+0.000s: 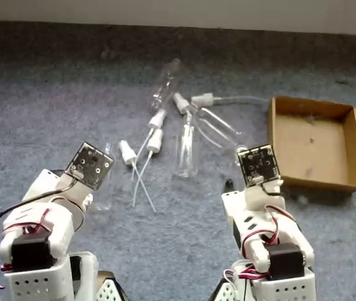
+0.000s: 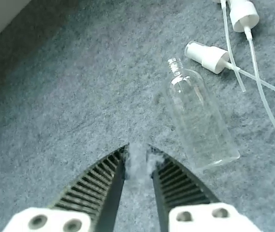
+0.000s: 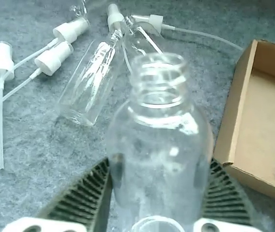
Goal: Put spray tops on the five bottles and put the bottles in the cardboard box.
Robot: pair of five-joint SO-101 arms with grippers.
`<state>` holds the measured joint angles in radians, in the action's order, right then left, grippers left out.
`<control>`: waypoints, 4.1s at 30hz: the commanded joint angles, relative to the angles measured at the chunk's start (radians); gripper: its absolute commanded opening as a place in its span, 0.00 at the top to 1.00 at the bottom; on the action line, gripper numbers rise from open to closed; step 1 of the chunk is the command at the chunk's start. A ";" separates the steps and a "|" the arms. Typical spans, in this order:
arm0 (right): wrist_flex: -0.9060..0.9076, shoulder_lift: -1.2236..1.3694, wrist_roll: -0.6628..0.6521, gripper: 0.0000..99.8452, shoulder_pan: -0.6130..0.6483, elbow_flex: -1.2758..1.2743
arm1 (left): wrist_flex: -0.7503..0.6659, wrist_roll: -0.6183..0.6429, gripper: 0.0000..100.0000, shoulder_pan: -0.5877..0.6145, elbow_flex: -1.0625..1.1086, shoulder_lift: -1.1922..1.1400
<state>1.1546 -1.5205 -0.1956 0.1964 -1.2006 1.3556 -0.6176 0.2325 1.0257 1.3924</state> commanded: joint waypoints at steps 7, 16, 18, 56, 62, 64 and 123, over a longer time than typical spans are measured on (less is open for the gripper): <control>-0.220 -0.010 0.000 0.80 -0.013 -0.119 | 0.230 -0.026 0.98 0.002 -0.578 -0.573; -0.348 -0.012 0.000 0.80 -0.013 -0.213 | 0.282 -0.021 0.98 -0.196 -0.788 -0.928; -0.348 -0.012 0.000 0.80 -0.013 -0.213 | 0.278 -0.021 0.98 -0.242 -0.828 -0.989; -0.395 -0.013 0.238 0.80 -0.013 -0.348 | 0.387 0.413 0.76 -0.463 -1.971 -2.186; -0.394 -0.013 0.238 0.80 -0.013 -0.348 | 0.384 0.417 0.76 -0.460 -2.025 -2.279; -0.394 -0.013 0.238 0.80 -0.013 -0.348 | 0.384 0.417 0.76 -0.456 -2.045 -2.319; -0.394 -0.013 0.238 0.80 -0.013 -0.349 | 0.341 0.419 0.87 -0.530 -1.988 -2.402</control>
<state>0.7864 -1.5251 0.0330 0.1903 -1.5520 1.7192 -0.2094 -0.2923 -0.9597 -1.0242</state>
